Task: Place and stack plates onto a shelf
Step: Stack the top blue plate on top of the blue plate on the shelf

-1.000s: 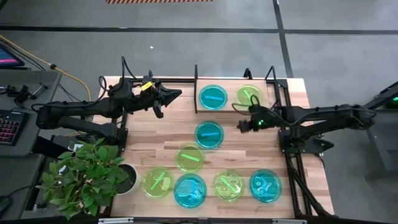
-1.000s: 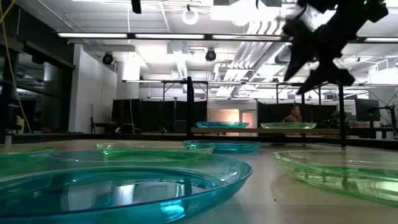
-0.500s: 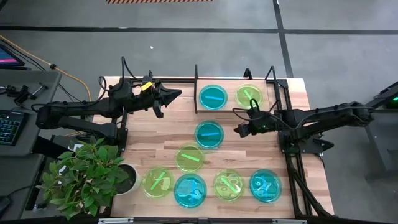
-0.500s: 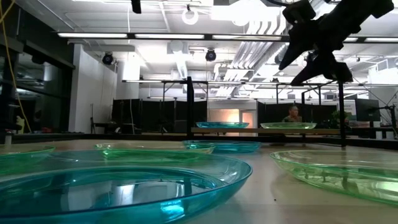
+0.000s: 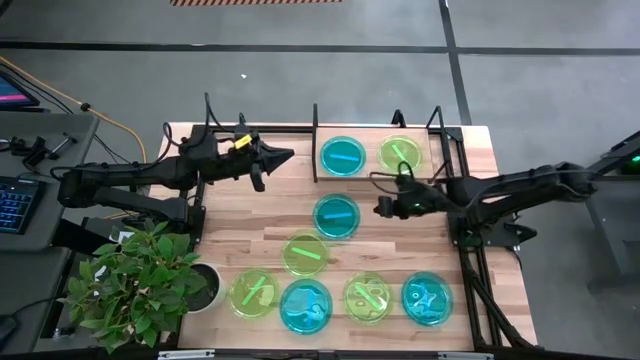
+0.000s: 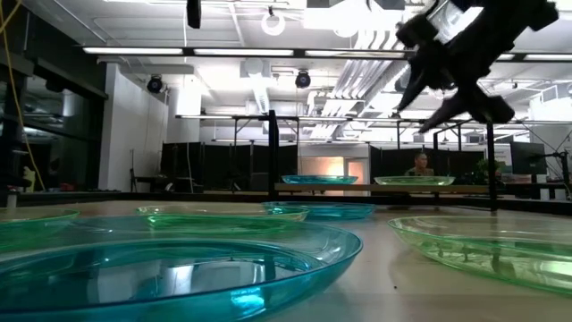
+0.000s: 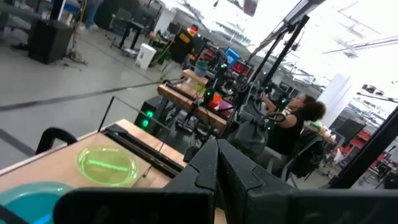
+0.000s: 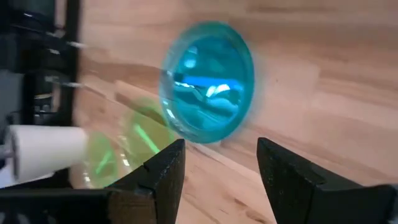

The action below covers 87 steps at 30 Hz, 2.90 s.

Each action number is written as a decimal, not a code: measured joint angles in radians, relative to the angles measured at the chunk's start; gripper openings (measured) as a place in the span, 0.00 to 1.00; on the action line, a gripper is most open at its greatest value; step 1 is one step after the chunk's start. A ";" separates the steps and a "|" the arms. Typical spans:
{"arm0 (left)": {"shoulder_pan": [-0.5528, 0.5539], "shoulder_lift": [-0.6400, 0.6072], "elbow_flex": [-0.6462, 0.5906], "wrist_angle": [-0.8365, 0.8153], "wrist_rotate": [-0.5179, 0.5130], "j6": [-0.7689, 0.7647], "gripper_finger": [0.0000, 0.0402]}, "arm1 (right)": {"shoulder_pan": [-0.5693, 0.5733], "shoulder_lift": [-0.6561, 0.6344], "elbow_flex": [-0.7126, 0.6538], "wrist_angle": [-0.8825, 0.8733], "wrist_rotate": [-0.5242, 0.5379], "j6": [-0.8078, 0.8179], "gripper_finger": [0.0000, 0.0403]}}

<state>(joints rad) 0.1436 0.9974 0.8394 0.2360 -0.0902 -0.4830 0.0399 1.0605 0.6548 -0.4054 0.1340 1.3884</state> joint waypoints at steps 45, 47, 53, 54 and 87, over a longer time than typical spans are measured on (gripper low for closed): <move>0.000 0.000 0.000 -0.007 0.000 -0.012 0.00 | -0.073 0.272 -0.002 0.203 0.009 -0.209 0.00; 0.000 0.000 0.000 -0.007 0.000 -0.011 0.00 | -0.073 0.177 -0.002 0.121 0.012 -0.271 0.00; 0.000 0.000 0.000 -0.007 -0.009 -0.011 0.00 | -0.072 -0.064 -0.002 -0.134 0.074 -0.285 0.00; 0.000 0.000 0.000 -0.007 -0.009 -0.011 0.00 | -0.072 -0.093 -0.002 -0.157 0.102 -0.263 0.00; 0.000 0.000 0.000 -0.006 -0.028 -0.014 0.00 | -0.455 0.452 0.101 0.410 0.191 -0.023 0.00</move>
<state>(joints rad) 0.1436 0.9974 0.8391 0.2295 -0.1181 -0.4965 -0.4149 1.5124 0.7560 0.0042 0.3247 1.3658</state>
